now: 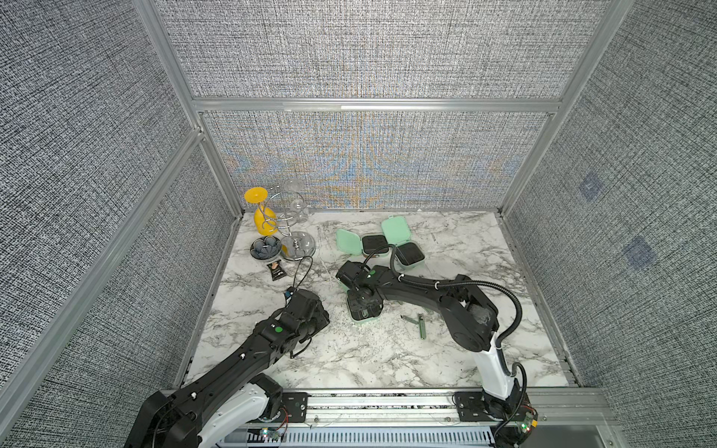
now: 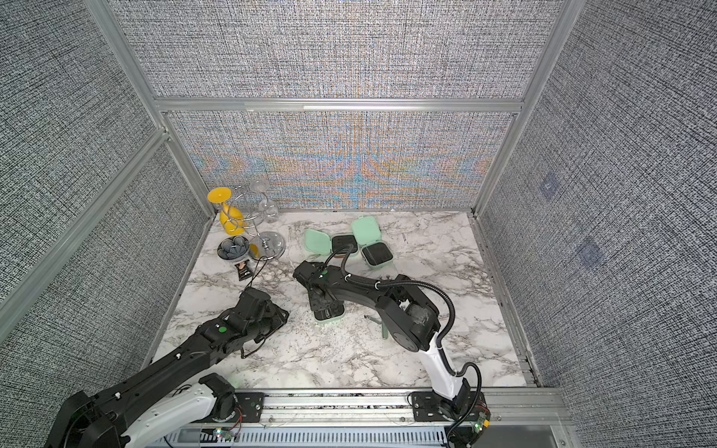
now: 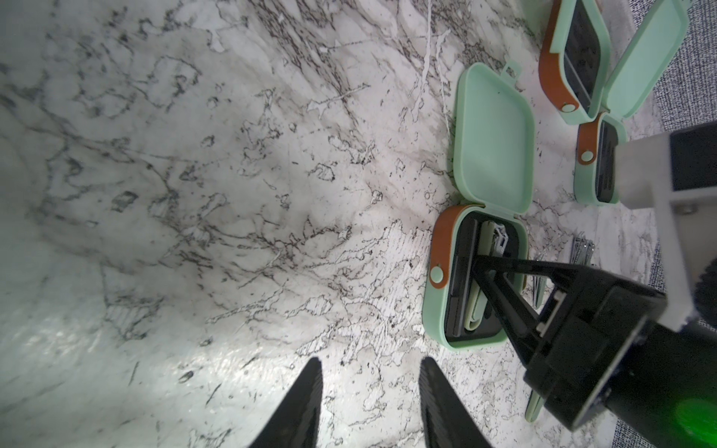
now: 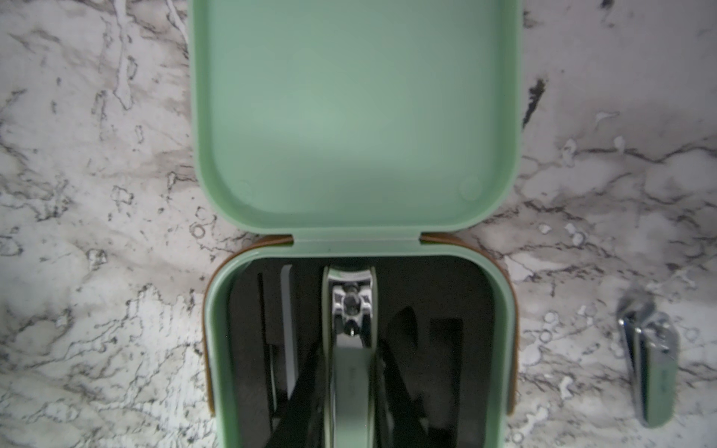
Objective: Organize nail clipper sets
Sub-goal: Place the nail clipper in the storage box.
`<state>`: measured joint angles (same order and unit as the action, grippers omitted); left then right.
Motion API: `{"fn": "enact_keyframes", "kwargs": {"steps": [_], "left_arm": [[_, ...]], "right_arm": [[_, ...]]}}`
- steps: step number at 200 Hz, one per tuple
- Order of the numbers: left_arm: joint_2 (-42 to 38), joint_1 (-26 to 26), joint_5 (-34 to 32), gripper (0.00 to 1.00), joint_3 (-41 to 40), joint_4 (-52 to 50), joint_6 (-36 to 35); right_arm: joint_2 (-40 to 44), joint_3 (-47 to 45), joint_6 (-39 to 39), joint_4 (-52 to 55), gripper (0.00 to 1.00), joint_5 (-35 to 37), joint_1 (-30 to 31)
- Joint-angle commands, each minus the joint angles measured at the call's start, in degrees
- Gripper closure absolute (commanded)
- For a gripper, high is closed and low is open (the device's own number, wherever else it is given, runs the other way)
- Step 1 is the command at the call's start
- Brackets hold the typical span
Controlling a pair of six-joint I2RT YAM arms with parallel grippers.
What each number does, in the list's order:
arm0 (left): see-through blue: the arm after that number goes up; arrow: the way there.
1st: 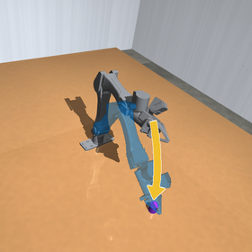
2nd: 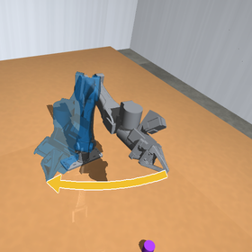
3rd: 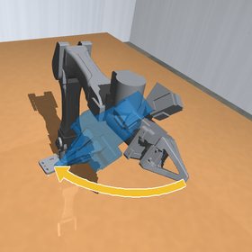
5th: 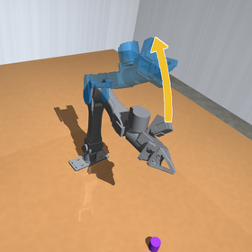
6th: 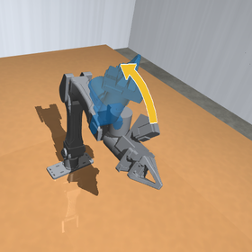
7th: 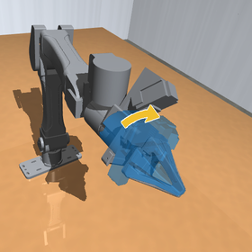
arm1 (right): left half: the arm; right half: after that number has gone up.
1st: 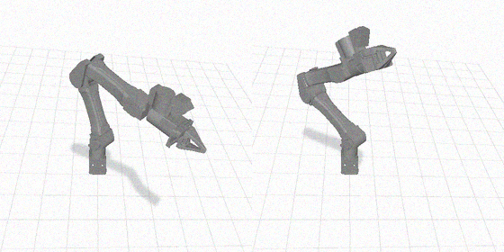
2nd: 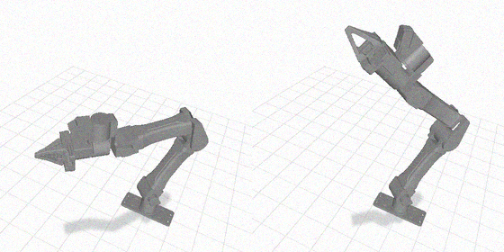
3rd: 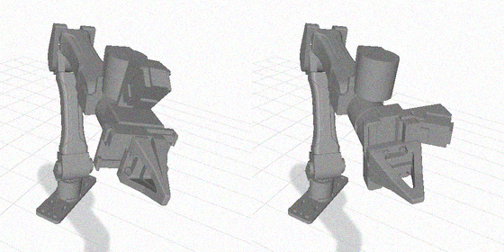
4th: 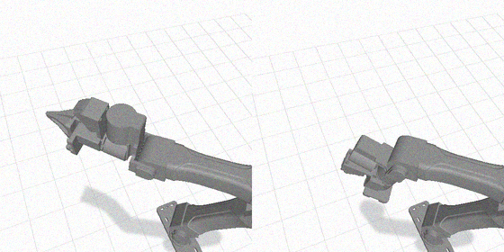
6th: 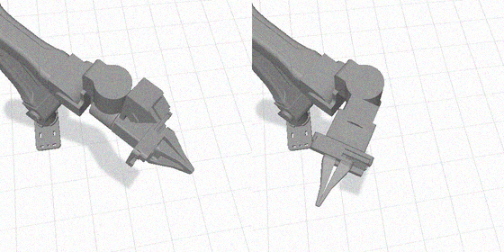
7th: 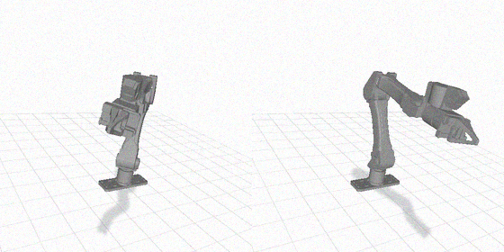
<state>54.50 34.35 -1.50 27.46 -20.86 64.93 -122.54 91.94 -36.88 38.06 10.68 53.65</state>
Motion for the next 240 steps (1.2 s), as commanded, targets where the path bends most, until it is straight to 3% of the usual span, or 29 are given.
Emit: {"fn": "enact_keyframes", "kwargs": {"steps": [1,118,168,216,240], "left_arm": [[-0.04,-0.16,-0.66,0.56,-0.09,-0.14,-0.15],[0.34,-0.16,-0.71,0.56,-0.22,0.01,-0.08],[0.58,-0.16,-0.57,0.56,-0.17,0.03,-0.33],[5.51,-0.16,1.71,0.51,2.94,0.96,-3.33],[11.48,-0.16,5.17,0.33,6.54,1.92,-6.07]], "right_arm": [[-0.6,-0.36,0.53,0.26,0.93,-1.34,0.04],[-1.66,0.07,0.27,3.23,0.92,-2.85,0.14],[-1.46,1.43,1.12,4.77,0.62,-2.78,0.12],[0.58,4.08,2.65,6.76,0.54,-1.47,0.14],[1.56,4.95,3.1,6.73,0.55,-1.27,-0.14]]}}
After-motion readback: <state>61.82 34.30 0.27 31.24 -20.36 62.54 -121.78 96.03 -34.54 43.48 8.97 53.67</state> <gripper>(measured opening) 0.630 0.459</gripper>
